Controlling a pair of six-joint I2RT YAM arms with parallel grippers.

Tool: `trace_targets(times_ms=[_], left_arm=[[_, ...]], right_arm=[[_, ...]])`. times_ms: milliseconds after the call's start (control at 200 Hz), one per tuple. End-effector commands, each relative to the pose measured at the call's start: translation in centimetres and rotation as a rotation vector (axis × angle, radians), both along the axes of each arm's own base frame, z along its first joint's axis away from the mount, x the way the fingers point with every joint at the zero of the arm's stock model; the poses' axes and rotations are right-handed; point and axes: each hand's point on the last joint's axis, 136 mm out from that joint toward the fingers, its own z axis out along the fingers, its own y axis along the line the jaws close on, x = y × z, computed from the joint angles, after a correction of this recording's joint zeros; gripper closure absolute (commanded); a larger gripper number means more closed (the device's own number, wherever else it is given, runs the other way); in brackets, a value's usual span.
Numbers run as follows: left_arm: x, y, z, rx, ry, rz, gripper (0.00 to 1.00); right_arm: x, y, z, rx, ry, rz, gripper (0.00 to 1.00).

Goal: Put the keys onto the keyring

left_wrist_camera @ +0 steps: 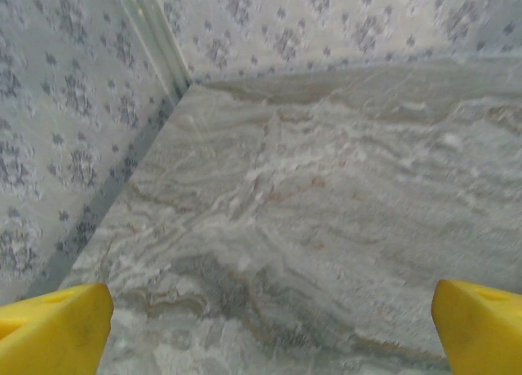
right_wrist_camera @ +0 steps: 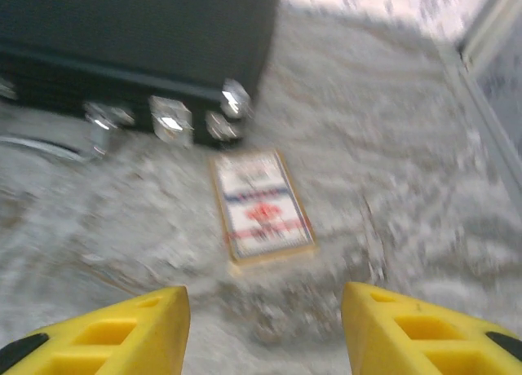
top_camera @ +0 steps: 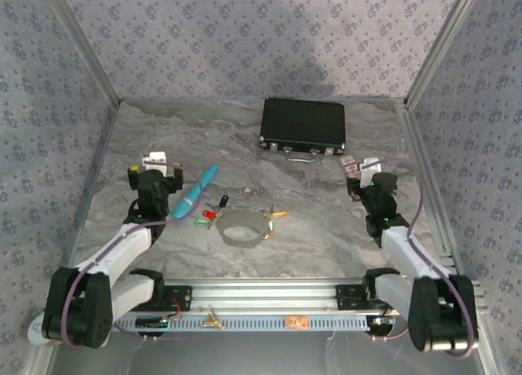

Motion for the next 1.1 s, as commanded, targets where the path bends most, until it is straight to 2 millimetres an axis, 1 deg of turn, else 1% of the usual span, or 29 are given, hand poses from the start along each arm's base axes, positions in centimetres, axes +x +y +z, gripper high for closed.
trace_targets(times_ms=[0, 40, 160, 235, 300, 385, 435, 475, 575, 650, 710, 745, 810, 865, 1094], left_arm=[[0.8, 0.2, -0.2, -0.042, -0.062, -0.009, 0.0], [1.0, 0.2, -0.7, -0.047, -0.058, -0.014, 0.01], [1.5, 0.3, -2.3, -0.042, -0.045, -0.022, 0.0], [1.8, 0.4, -2.7, -0.049, -0.07, -0.03, 0.01], [2.1, 0.2, -2.9, -0.062, -0.088, -0.059, 0.01], [2.6, 0.4, -3.5, -0.075, -0.084, -0.066, 0.0], [2.8, 0.5, -4.1, -0.089, -0.071, -0.069, 0.01], [2.9, 0.7, -4.6, -0.095, -0.069, -0.068, 0.0], [3.3, 0.3, -6.0, -0.095, -0.062, -0.088, 0.0], [3.8, 0.3, -6.0, -0.093, -0.052, -0.091, 0.01], [4.2, 0.2, -6.6, -0.106, 0.001, -0.101, 0.0], [4.6, 0.8, -6.5, -0.113, 0.002, -0.072, 0.0], [4.7, 1.5, -6.7, -0.129, 0.019, -0.04, 0.0], [4.8, 1.4, -6.7, -0.132, 0.024, -0.042, 0.0], [4.9, 1.3, -6.9, -0.148, 0.035, -0.06, 0.0]], right_arm=[[1.7, 0.2, 1.6, 0.085, -0.19, 0.027, 0.49], [2.0, 0.7, 1.2, 0.078, -0.205, 0.069, 0.5], [3.2, 1.7, -0.7, 0.075, -0.138, 0.135, 0.52], [3.4, 2.2, -1.6, 0.074, -0.125, 0.166, 0.52], [3.7, 1.5, -2.1, 0.098, -0.119, 0.14, 0.52], [4.4, 1.4, -3.1, 0.117, -0.097, 0.146, 0.51], [4.8, 0.8, -3.6, 0.136, -0.041, 0.124, 0.51], [5.2, 0.8, -3.3, 0.151, -0.053, 0.127, 0.5], [5.2, 0.6, -3.4, 0.158, -0.049, 0.123, 0.47], [5.2, 0.6, -3.5, 0.158, -0.047, 0.122, 0.44], [5.1, 0.6, -3.5, 0.156, -0.043, 0.123, 0.42], [5.1, 0.6, -3.5, 0.158, -0.042, 0.121, 0.41], [5.2, 0.4, -3.5, 0.156, -0.042, 0.108, 0.4], [5.3, 0.1, -3.6, 0.156, -0.039, 0.09, 0.38], [5.3, 0.0, -3.5, 0.153, -0.04, 0.083, 0.34]])
